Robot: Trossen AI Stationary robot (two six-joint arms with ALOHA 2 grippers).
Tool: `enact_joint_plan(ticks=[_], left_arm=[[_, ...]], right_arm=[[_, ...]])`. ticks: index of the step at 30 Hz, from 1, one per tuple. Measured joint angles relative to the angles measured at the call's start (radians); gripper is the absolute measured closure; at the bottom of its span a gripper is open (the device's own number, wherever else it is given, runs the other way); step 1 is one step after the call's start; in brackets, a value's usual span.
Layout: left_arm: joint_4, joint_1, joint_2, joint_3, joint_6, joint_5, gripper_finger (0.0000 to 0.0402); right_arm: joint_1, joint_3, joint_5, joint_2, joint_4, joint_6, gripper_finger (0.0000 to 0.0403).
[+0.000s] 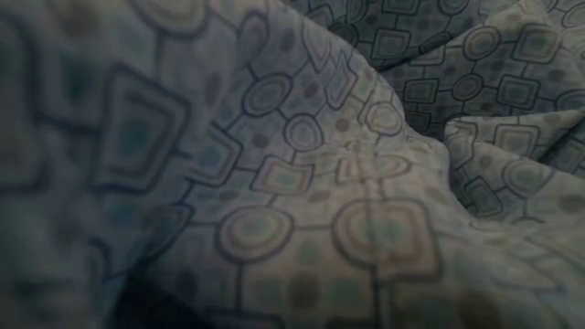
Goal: Sort clothes
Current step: Put the black shorts into the left blue bin
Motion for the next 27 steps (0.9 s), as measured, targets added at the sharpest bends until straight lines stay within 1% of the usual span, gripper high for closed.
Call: enact_joint_plan(ticks=[3,8,12,16,18,22,27], left_arm=[[-0.016,0.0,0.151,0.099,0.006,-0.018,0.04],[-0.105,-0.001,0.403,0.272,-0.024,-0.034,0.04],[-0.264,-0.015,0.571,0.426,-0.097,-0.037,0.04],[-0.418,-0.029,0.72,0.569,-0.177,-0.083,0.04],[-0.472,-0.029,0.787,0.625,-0.182,-0.093,0.04],[-0.508,-0.026,0.88,0.687,-0.16,-0.094,0.04],[-0.495,-0.026,0.95,0.69,-0.093,-0.093,0.04]], right_arm=[[0.0,0.0,0.0,0.0,0.0,0.0,0.0391],[0.0,0.0,0.0,0.0,0.0,0.0,0.0391],[0.0,0.0,0.0,0.0,0.0,0.0,0.0391],[0.0,0.0,0.0,0.0,0.0,0.0,0.0391],[0.0,0.0,0.0,0.0,0.0,0.0,0.0391],[0.0,0.0,0.0,0.0,0.0,0.0,0.0391],[0.0,0.0,0.0,0.0,0.0,0.0,0.0391]])
